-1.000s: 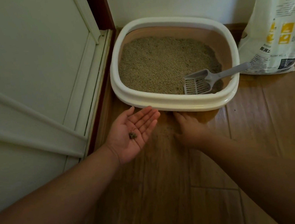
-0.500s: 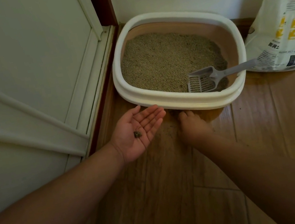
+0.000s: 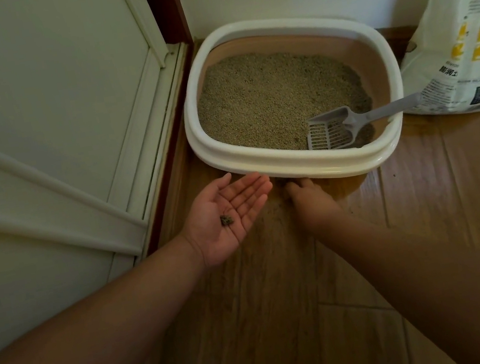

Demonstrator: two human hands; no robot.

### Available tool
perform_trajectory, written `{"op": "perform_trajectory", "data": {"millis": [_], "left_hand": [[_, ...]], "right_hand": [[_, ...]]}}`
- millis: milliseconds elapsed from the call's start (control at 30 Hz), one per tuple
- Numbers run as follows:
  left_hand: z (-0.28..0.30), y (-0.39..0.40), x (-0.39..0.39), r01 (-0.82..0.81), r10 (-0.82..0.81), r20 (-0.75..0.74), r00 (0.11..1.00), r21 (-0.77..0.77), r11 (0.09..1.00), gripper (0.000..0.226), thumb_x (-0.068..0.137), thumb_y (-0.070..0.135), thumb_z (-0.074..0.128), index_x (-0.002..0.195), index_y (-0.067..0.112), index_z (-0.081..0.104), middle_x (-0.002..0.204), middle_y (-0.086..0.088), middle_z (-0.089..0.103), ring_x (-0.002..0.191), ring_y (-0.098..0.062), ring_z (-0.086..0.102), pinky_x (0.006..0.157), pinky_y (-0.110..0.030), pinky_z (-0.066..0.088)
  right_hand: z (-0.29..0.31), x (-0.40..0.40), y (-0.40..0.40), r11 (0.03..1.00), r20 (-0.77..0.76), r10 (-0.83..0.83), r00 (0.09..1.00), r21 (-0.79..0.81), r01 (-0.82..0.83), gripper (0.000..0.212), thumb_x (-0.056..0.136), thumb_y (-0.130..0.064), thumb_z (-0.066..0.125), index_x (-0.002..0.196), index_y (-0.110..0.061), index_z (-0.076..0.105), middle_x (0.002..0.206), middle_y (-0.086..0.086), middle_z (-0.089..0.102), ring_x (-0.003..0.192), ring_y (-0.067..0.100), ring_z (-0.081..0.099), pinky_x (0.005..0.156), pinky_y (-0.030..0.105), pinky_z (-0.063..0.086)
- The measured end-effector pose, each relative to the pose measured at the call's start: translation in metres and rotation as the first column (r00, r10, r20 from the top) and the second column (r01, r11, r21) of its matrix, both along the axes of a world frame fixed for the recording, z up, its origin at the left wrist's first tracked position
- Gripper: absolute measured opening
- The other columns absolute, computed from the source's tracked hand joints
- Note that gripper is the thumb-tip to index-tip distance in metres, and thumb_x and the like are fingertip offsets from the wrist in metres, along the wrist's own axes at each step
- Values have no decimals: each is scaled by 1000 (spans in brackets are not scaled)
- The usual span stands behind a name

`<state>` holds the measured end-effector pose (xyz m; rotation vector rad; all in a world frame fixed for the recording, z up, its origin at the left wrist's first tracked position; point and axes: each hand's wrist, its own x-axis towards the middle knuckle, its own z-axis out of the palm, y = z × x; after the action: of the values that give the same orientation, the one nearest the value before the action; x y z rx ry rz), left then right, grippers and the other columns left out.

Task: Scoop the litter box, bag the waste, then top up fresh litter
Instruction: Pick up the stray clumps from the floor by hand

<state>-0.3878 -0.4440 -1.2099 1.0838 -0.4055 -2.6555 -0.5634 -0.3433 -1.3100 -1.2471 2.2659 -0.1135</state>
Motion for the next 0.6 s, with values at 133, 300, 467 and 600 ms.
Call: {"op": "perform_trajectory", "data": {"millis": [133,300,467,600], "left_hand": [[-1,-1,2,-5,5,1,1000,-6,1000,47,106,31,48,122,-7,69,132,-24,68,114,-28,73,94,-33,60],[-4,-4,5,-18,18,21,1000,-16,1000,48,106,33,48,122,-6,70,133,-23,68,118,-28,71,96,-33,59],[-10,-5,4,-43,44,57,997,-13,999,49,107,34,47,129,-6,65,133,-24,68,120,-30,70,98,-35,57],[-12,0,-2,-35,36,77,996,-8,999,53,106,36,47,134,-6,62,138,-26,64,119,-29,71,98,-34,58]], "right_hand": [[2,4,6,1000,-13,19,1000,-14,-19,27,99,-13,51,125,-20,57,131,7,53,120,30,53,100,42,48],[17,7,19,978,124,-122,985,-153,141,16,93,-20,64,105,-25,54,104,-3,61,97,18,62,84,37,57],[62,16,28,785,355,-120,927,-538,307,24,91,-24,73,108,-25,57,92,-11,64,78,6,63,70,27,57],[98,23,21,743,265,57,962,-655,136,24,90,-28,75,110,-21,63,96,-11,64,85,6,61,72,21,52]]}}
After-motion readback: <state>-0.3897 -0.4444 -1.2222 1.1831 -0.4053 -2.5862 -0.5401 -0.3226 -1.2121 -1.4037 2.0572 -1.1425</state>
